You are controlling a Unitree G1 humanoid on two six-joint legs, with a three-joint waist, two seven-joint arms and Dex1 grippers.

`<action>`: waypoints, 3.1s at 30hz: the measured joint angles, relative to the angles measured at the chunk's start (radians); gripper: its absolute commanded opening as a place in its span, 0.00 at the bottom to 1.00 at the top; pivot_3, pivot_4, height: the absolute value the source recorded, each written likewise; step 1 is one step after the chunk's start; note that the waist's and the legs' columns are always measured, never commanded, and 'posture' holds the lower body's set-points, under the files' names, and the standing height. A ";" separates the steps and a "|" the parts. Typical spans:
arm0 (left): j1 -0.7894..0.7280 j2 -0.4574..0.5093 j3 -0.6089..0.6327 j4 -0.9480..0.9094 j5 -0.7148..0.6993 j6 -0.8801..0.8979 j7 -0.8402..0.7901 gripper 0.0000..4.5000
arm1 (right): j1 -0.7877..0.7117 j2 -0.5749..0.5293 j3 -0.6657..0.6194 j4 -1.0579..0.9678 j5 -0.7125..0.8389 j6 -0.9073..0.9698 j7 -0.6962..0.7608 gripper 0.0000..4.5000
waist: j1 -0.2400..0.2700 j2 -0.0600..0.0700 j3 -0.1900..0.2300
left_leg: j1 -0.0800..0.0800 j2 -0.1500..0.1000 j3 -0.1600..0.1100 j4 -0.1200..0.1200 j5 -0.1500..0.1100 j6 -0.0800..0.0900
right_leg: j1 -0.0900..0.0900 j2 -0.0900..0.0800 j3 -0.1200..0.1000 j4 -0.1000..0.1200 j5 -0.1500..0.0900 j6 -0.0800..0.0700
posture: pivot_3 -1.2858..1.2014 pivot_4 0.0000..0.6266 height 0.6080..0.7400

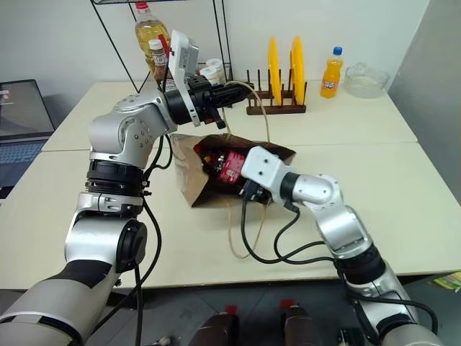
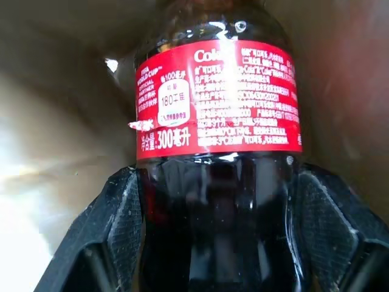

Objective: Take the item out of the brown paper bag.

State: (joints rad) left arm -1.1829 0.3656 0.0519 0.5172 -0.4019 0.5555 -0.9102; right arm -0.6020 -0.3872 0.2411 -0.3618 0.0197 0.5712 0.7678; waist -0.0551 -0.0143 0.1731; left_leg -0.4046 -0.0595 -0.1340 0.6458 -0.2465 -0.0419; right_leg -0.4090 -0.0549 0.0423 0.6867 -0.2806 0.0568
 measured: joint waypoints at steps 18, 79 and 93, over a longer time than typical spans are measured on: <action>-0.008 0.005 0.000 0.052 0.033 -0.042 -0.021 0.00 | 0.035 -0.297 -0.409 -0.067 0.210 0.339 -0.128 0.70 | 0.007 0.000 0.000 | -0.001 0.000 0.001 0.000 0.000 0.000 | 0.002 0.000 0.000 -0.004 0.000 0.000 | 0.52 0.24 1.00; 0.602 0.246 0.287 -0.402 -0.135 0.317 0.274 1.00 | 0.092 0.040 -0.238 0.099 0.149 0.065 -0.377 1.00 | -0.002 -0.001 0.000 | 0.002 0.002 0.002 -0.001 0.000 0.000 | 0.001 0.000 0.002 0.000 0.001 0.001 | 0.52 0.24 1.00; 0.697 0.292 0.377 -0.600 -0.226 0.426 0.362 1.00 | 0.064 0.078 -0.197 0.213 0.147 -0.031 -0.368 1.00 | 0.002 -0.001 -0.001 | 0.004 0.002 0.002 -0.001 0.000 0.000 | 0.003 0.000 0.002 -0.001 0.001 0.001 | 0.52 0.24 1.00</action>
State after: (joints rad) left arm -0.4857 0.6580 0.4289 -0.0824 -0.6280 0.9811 -0.5486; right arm -0.5384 -0.3089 0.0444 -0.1492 0.1668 0.5398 0.3998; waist -0.0533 -0.0152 0.1725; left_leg -0.4009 -0.0576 -0.1318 0.6448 -0.2466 -0.0415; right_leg -0.4060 -0.0548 0.0440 0.6859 -0.2798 0.0576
